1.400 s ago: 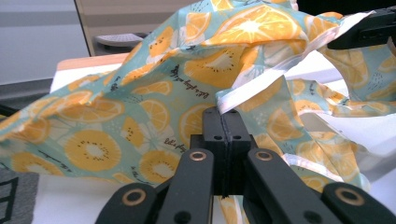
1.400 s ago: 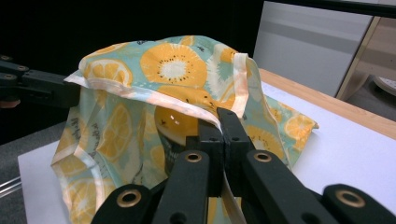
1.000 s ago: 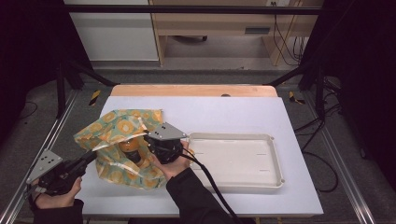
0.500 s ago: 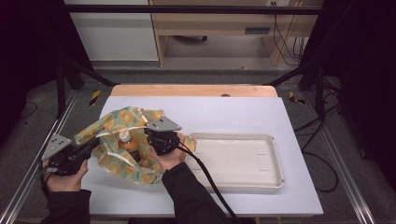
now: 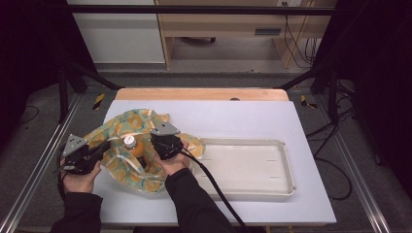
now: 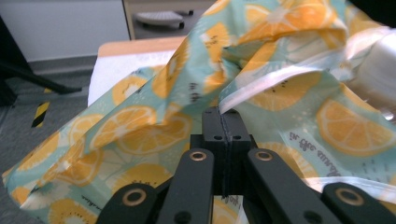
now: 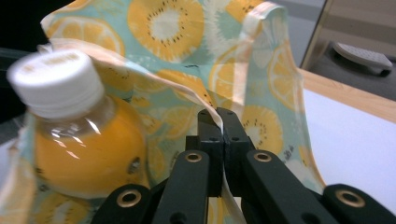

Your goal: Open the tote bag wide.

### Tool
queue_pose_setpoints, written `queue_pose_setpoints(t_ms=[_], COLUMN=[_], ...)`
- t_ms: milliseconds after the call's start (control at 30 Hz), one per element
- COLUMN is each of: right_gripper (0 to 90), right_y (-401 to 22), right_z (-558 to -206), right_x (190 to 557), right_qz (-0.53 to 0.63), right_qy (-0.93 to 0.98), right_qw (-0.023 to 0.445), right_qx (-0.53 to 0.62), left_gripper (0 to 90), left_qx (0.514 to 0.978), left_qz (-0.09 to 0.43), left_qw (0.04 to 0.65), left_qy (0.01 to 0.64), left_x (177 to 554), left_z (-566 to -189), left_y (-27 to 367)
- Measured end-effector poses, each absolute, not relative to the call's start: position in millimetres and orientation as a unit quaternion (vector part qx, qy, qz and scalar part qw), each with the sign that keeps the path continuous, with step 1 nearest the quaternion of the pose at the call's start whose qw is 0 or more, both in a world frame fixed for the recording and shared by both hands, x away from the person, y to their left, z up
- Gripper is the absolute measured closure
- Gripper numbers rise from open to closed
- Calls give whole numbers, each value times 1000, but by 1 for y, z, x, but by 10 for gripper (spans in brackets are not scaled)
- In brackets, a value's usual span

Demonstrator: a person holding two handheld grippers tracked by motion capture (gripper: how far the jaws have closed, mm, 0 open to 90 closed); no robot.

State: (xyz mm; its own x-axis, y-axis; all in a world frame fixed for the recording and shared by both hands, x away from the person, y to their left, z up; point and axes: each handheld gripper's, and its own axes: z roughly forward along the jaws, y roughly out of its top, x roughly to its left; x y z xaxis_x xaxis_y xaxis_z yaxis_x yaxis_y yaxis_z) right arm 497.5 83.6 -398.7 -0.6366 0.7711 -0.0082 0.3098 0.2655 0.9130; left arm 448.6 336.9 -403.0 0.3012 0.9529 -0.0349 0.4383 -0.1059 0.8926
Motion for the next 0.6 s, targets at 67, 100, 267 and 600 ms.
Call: queue_pose_setpoints(t_ms=[67,100,267,600], right_gripper=[897,896,893,803], right_y=[85,85,88,89], right_z=[-403,-405,-417,-436], right_x=[500,501,499,493], right_qz=[478,474,450,415], right_qy=[766,769,784,808], right_qw=[234,235,223,203], right_qx=[361,360,365,366], left_gripper=[900,900,900,900], left_qx=[686,690,708,736], left_qz=[295,293,274,257], left_qw=[419,411,384,349], left_qy=[516,519,525,520], left_x=[452,454,455,452], left_z=[-408,-411,-424,-441], left_y=[336,336,336,332])
